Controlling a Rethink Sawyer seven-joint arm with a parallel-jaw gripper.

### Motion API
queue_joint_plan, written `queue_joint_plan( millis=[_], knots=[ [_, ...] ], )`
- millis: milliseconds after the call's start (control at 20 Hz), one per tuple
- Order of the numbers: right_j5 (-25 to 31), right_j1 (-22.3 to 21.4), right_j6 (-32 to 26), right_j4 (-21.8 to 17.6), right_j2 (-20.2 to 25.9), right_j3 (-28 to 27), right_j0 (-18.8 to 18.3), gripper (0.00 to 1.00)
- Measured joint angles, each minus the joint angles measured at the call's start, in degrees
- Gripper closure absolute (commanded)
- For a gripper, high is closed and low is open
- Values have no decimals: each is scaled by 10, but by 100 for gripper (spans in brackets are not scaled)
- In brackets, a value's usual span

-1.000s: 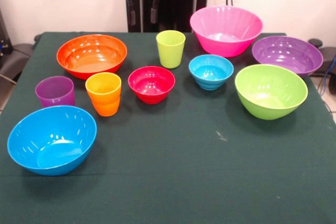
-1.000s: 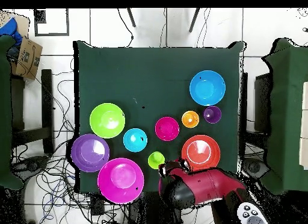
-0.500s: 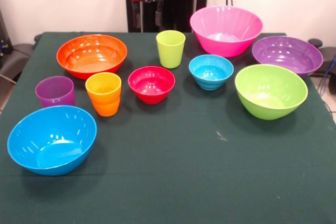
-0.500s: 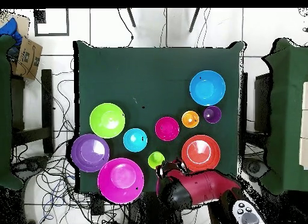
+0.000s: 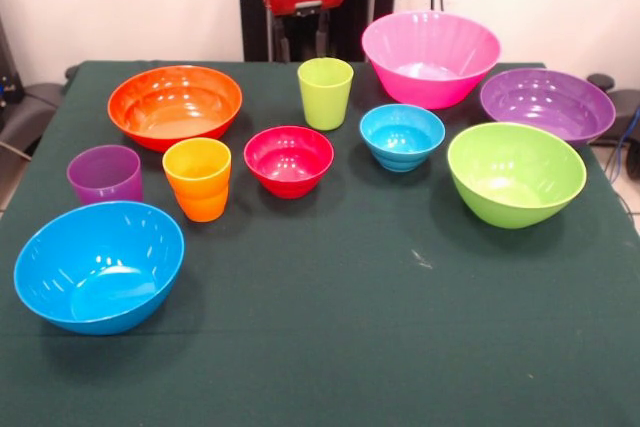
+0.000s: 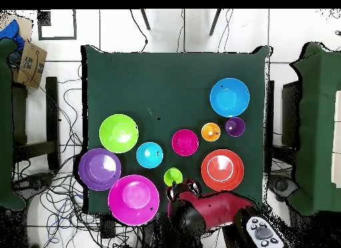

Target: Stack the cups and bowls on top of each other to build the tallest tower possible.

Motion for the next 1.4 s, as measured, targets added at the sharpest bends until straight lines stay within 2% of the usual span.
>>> queue_joint_plan(
  millis=[1400],
  knots=[
    [-28,68,0,0,-58,-3,20,0]
  ],
)
